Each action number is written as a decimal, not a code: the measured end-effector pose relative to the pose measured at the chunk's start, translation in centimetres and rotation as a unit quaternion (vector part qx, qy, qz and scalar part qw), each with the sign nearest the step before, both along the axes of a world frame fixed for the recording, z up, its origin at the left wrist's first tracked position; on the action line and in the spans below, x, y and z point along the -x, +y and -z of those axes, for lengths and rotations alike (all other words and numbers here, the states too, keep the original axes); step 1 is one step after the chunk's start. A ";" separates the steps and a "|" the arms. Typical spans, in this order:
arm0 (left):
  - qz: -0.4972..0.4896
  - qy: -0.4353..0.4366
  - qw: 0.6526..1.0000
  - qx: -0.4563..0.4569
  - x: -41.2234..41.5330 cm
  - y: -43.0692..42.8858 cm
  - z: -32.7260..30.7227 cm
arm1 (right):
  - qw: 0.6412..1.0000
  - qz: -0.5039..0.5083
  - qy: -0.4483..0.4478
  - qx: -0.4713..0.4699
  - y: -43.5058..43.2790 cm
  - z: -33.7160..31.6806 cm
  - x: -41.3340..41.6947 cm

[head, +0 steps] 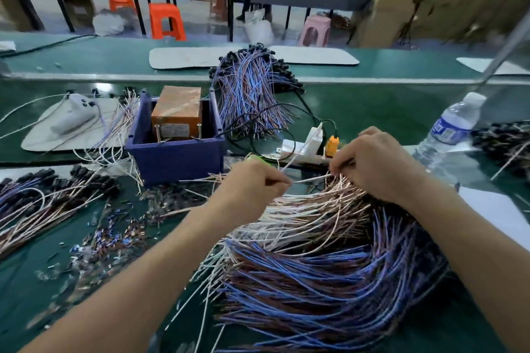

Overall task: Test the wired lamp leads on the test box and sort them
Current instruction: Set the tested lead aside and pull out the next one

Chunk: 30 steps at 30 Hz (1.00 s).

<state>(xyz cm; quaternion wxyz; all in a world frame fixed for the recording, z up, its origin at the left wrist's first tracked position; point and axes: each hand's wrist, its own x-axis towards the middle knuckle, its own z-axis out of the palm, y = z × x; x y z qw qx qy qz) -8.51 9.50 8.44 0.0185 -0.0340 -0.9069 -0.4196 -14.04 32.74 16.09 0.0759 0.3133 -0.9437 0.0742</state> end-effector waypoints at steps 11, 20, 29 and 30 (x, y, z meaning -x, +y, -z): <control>-0.038 0.010 0.991 0.129 -0.4 0.7 3.0 | 0.978 0.148 -0.032 -0.146 2.2 2.8 1.3; -0.063 0.011 0.995 0.070 -0.6 0.3 4.3 | 0.992 0.058 -0.004 -0.115 -5.7 6.0 -3.1; -0.119 0.065 0.991 0.010 -1.7 -3.8 3.9 | 0.996 0.077 -0.039 0.033 -12.3 8.6 -5.6; -0.130 0.068 0.989 0.006 -2.0 -4.5 3.7 | 0.995 0.072 -0.043 0.046 -13.0 8.5 -5.7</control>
